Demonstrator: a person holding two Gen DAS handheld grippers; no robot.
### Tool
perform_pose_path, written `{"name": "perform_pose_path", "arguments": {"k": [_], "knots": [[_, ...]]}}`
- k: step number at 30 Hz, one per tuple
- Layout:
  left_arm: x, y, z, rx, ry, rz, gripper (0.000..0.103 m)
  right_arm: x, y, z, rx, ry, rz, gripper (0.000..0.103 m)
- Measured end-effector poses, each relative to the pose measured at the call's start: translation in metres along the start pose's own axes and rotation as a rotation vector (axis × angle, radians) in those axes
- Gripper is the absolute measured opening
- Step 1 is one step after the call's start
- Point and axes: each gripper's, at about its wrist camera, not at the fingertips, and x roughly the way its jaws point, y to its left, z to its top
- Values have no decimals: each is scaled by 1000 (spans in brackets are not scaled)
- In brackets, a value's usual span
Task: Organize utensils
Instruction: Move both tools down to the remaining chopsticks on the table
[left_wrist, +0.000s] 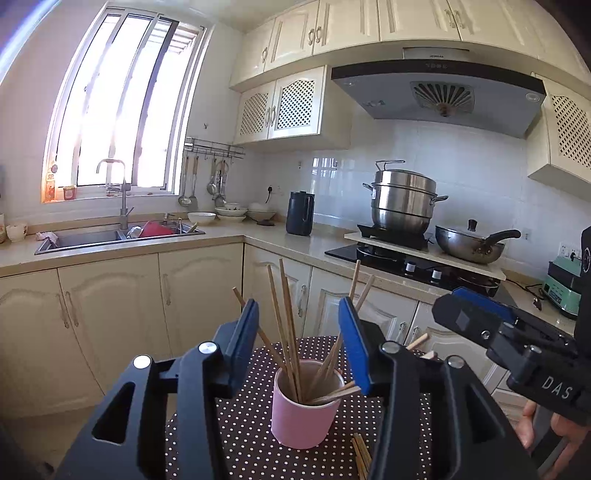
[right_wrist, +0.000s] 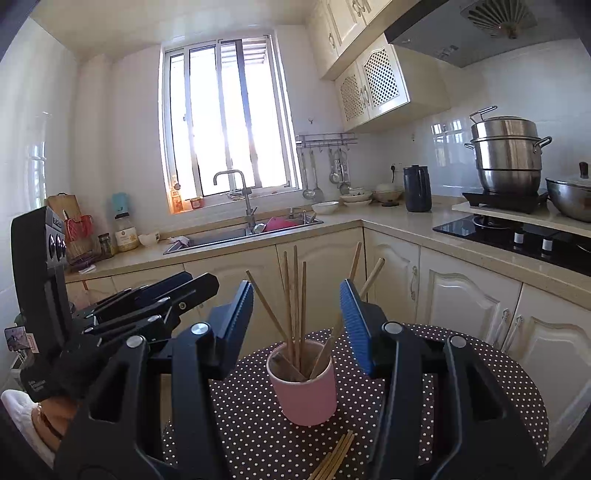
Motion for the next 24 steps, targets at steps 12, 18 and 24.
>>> {"name": "perform_pose_path", "arguments": {"k": [12, 18, 24], "knots": [[-48, -26, -22, 52, 56, 5, 57, -43, 23, -23, -1, 54, -52, 51], [-55, -41, -37, 100, 113, 6, 62, -51, 24, -40, 21, 103, -85, 53], [-46, -44, -59, 113, 231, -28, 62, -55, 17, -59, 47, 163, -116, 54]]}}
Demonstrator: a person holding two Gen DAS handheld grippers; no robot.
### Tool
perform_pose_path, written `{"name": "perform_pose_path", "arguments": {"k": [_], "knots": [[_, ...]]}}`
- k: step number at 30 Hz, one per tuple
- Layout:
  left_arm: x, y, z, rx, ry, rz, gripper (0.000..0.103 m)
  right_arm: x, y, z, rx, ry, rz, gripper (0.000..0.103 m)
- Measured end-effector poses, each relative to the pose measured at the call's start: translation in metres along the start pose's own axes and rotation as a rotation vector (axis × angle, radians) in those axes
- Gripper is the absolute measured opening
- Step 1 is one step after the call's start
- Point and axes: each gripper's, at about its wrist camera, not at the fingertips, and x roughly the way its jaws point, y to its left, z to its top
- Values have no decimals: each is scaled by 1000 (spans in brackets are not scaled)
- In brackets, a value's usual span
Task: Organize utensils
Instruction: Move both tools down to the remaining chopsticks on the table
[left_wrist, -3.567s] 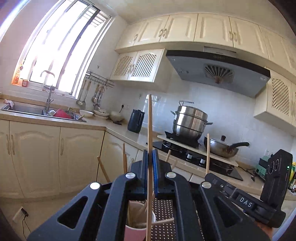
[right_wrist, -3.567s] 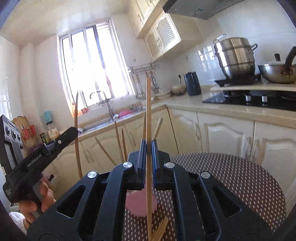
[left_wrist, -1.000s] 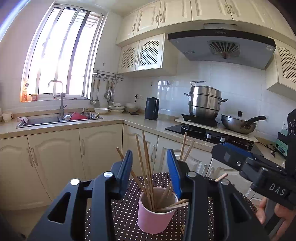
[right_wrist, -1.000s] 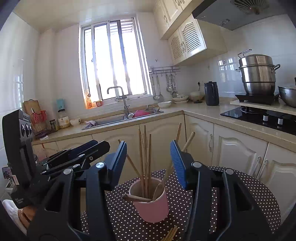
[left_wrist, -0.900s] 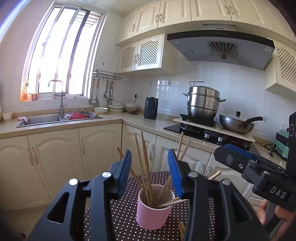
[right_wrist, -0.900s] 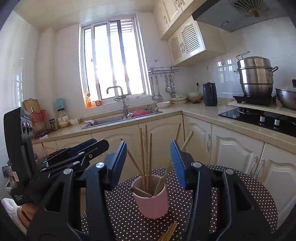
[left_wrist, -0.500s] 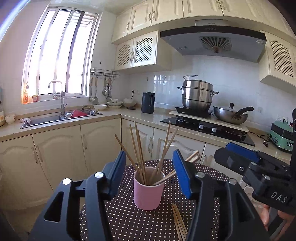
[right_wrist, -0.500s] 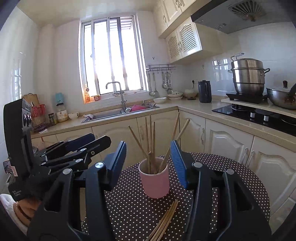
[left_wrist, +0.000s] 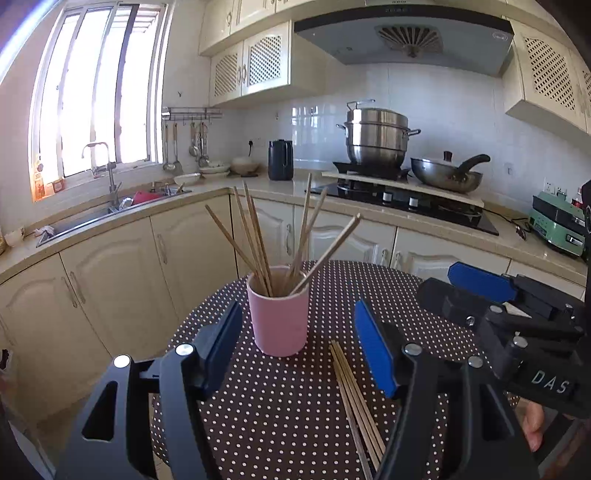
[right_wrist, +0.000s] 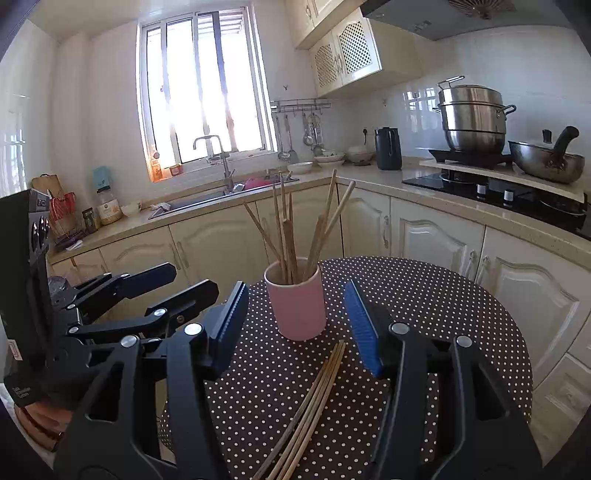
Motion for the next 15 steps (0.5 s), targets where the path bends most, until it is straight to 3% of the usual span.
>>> {"name": "perform_pose_path", "arguments": {"k": [5, 11, 15], "knots": [[29, -4, -18, 10, 155, -26, 62, 9, -10, -16, 12, 72, -36, 54], [80, -8, -48, -7, 397, -47, 62, 32, -33, -38, 63, 213, -94, 54], [106, -7, -68, -32, 501, -62, 62, 48, -45, -53, 85, 294, -114, 54]]}}
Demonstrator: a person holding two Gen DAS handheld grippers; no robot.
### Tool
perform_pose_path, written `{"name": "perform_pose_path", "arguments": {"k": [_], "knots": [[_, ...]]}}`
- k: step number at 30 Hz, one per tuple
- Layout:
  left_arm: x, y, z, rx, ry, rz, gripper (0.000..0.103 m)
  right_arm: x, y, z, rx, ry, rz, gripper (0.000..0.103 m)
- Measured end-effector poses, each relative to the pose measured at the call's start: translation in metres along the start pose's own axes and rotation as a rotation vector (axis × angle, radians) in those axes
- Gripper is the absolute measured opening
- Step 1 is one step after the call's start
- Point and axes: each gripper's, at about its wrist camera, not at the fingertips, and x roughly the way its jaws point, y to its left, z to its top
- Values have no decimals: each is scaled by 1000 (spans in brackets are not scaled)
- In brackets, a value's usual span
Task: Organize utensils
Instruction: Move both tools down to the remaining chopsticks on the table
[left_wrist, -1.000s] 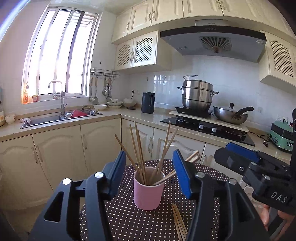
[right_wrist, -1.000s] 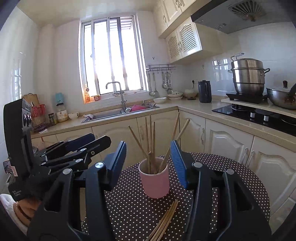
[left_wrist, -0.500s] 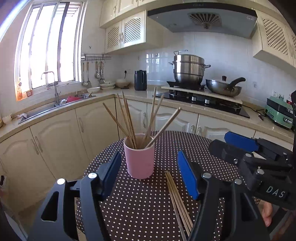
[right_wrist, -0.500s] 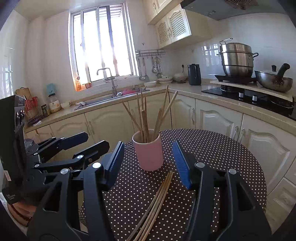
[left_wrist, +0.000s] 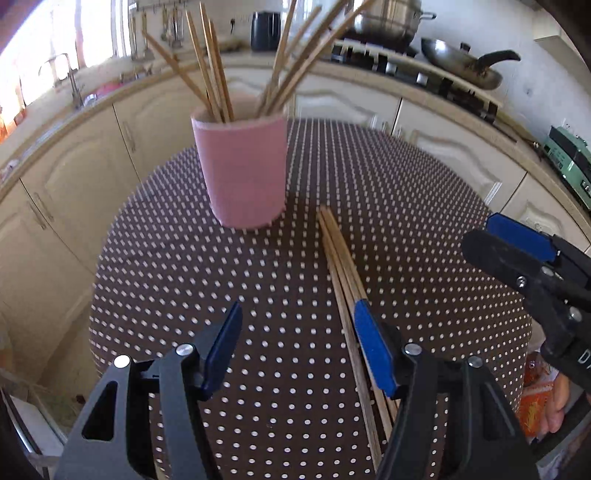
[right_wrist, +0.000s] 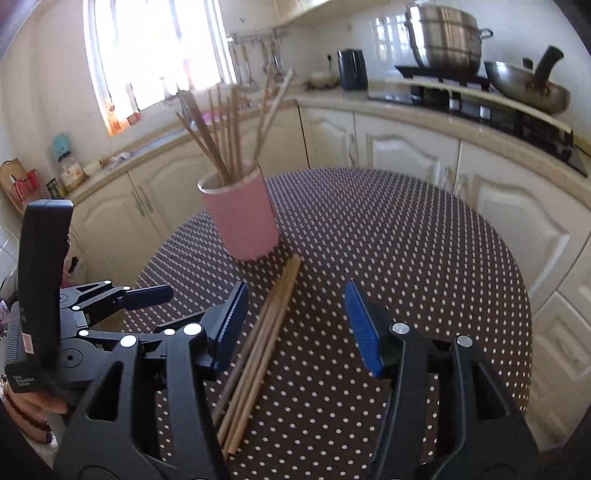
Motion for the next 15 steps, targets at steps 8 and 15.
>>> {"name": "perform_pose_path", "arguments": {"k": [8, 15], "knots": [[42, -14, -7, 28, 109, -24, 49, 30, -9, -14, 21, 105, -2, 54], [52, -21, -5, 43, 100, -14, 48, 45, -12, -19, 16, 142, 4, 54]]}}
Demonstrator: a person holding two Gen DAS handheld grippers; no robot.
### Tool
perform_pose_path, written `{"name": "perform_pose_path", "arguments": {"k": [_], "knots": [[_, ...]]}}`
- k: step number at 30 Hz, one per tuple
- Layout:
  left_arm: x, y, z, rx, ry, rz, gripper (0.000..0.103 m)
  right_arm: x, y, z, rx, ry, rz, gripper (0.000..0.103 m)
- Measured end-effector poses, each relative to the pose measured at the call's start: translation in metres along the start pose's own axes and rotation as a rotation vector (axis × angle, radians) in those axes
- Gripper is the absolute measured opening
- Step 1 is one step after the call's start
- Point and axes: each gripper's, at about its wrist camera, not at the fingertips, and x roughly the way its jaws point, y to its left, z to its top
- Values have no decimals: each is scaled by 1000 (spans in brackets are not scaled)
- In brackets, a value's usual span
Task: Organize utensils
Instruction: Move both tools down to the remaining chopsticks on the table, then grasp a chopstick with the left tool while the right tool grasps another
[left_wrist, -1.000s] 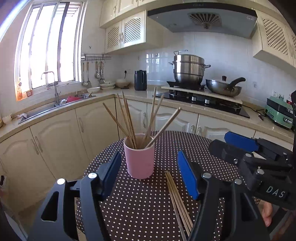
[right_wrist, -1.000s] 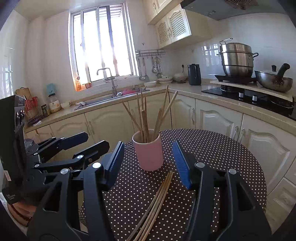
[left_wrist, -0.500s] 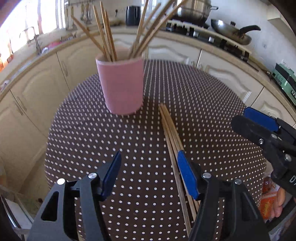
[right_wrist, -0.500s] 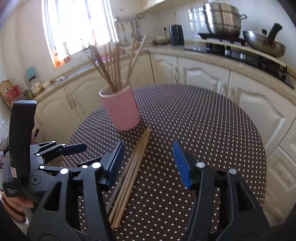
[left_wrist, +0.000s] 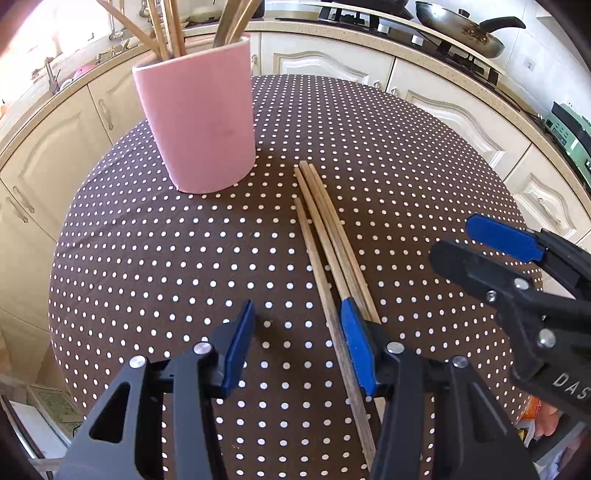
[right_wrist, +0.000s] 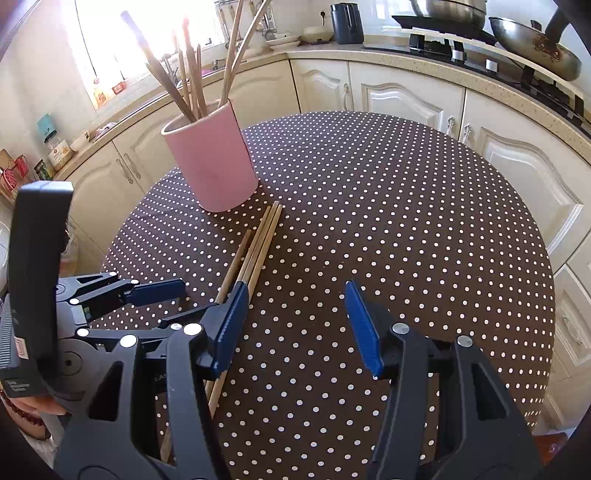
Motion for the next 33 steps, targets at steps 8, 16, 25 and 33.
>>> {"name": "perform_pose_path", "arguments": {"k": [8, 16, 25, 33], "knots": [[5, -9, 8, 43, -9, 62, 22, 11, -1, 4, 0, 37, -14, 54], [-5, 16, -1, 13, -16, 48, 7, 30, 8, 7, -34, 126, -33, 54], [-14, 52, -9, -54, -20, 56, 7, 58, 20, 18, -43, 180, -41, 34], [-15, 52, -11, -48, -34, 59, 7, 73, 29, 29, -54, 201, -43, 34]]}}
